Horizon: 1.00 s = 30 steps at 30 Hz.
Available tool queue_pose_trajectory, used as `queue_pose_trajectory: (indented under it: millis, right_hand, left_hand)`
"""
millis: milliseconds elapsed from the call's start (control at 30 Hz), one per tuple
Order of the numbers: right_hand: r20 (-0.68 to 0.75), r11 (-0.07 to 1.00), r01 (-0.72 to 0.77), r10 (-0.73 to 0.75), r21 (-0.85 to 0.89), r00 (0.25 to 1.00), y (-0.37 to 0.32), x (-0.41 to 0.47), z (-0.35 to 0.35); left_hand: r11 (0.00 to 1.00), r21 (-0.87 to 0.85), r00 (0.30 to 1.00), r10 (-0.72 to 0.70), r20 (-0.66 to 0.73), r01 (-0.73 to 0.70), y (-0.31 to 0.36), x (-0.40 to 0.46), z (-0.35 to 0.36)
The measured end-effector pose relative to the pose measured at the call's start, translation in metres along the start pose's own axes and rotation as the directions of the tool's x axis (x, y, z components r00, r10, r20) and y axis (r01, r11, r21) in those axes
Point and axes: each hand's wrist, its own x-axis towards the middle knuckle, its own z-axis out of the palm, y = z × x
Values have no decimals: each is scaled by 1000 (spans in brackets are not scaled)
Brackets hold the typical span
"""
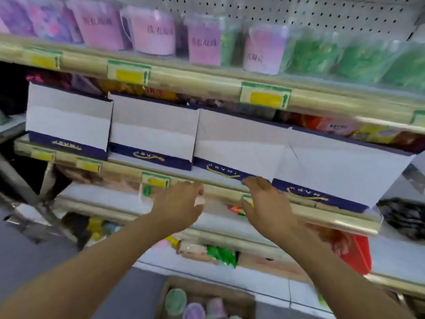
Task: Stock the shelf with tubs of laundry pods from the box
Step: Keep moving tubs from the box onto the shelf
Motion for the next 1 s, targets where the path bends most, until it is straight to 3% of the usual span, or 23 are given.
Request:
queue_pose_trajectory:
  millis: [233, 467, 800, 1000]
  right_hand:
    - [256, 988, -152, 143, 15, 956, 12, -61, 104]
    - [471, 968, -242, 241, -58, 849, 23, -141, 211]
    - [618, 913, -403, 355, -67, 702, 67, -214, 356]
    - [632, 873, -484, 407, -57, 660, 114, -237, 464]
  left_hand:
    - [995, -45, 975, -77, 210, 88, -45, -40, 112]
    - [970, -71, 884, -180, 432, 232, -96, -103, 232]
    - [935, -31, 777, -275, 567, 354, -129, -167, 388]
    - [939, -96, 792, -221, 569, 330, -122, -157, 504]
